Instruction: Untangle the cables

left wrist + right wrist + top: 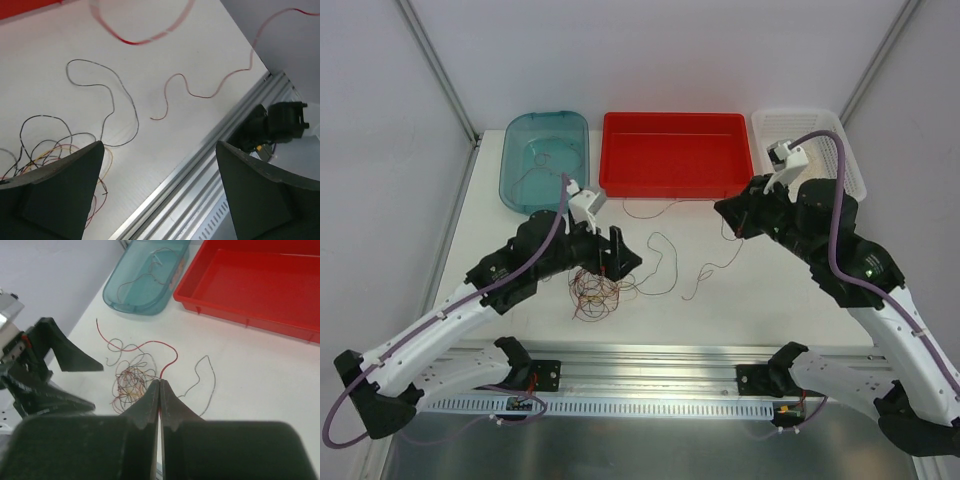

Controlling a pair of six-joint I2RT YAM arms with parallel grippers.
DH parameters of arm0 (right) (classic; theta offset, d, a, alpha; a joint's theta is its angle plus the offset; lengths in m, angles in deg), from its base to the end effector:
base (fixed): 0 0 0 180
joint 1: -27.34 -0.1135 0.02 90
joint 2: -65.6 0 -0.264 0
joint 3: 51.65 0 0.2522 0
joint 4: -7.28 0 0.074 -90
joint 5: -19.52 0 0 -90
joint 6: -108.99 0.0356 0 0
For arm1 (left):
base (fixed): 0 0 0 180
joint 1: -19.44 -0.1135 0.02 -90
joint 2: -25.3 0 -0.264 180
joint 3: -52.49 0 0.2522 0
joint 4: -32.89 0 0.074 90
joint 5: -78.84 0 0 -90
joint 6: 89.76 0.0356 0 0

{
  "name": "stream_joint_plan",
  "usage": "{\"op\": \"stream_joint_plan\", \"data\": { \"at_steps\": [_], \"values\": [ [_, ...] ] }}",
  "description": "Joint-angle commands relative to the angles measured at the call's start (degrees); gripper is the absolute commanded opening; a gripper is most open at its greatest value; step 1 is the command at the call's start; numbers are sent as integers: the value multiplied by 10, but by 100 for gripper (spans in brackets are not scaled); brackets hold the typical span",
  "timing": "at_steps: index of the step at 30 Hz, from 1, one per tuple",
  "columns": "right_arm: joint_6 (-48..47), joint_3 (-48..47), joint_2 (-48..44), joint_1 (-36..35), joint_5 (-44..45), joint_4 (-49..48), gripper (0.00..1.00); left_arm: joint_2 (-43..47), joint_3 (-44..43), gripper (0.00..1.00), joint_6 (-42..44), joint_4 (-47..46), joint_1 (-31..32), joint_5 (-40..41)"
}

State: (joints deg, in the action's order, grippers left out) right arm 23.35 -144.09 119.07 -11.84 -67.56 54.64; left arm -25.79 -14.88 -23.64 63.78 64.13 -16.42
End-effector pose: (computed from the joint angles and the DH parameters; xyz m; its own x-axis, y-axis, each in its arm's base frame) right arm 0.1308 0.1043 0.4683 -0.1578 -0.0306 -0.9870 -0.5816 0.8107 0.0678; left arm 0.1414 -0.1445 0.3620 -0.4730 -0.0991 -0.8755 0.6254 0.6621 -0.4129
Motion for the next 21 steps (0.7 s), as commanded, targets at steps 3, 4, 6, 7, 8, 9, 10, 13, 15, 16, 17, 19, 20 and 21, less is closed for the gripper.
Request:
{"op": "stream_joint_plan", "data": {
  "at_steps": [3,4,6,7,8,9,10,13,15,16,17,19,20,21],
  "values": [
    [71,11,-1,-5,-61,-84,1,-46,-30,95,88,-95,78,-49],
    [73,13,-1,-6,-61,-86,1,-56,-36,96,95,-103,87,-45],
    [81,18,-1,-11,-62,-90,1,-94,-46,95,110,-121,112,-25],
    [84,20,-3,-13,-61,-92,1,-106,-56,95,116,-126,121,-20],
    [86,22,-4,-14,-62,-93,1,-133,-62,95,121,-133,132,-11],
    [91,23,-6,-17,-62,-95,1,-147,-67,95,131,-137,138,-4],
    [92,26,-7,-18,-62,-97,1,-160,-75,95,137,-143,143,7],
    [95,29,-13,-20,-60,-97,1,-207,-87,93,154,-163,158,32],
    [97,32,-15,-22,-59,-98,1,-237,-91,91,164,-170,165,49],
    [96,31,-17,-21,-60,-98,1,-246,-90,89,167,-186,167,53],
    [99,34,-19,-22,-60,-97,1,-261,-87,88,169,-195,168,79],
    [98,39,-23,-22,-60,-98,1,-273,-77,84,175,-229,170,81],
    [99,44,-27,-21,-57,-98,1,-284,-77,82,176,-238,171,74],
    [98,47,-29,-21,-56,-98,1,-291,-77,75,176,-244,172,69]
  ]
}}
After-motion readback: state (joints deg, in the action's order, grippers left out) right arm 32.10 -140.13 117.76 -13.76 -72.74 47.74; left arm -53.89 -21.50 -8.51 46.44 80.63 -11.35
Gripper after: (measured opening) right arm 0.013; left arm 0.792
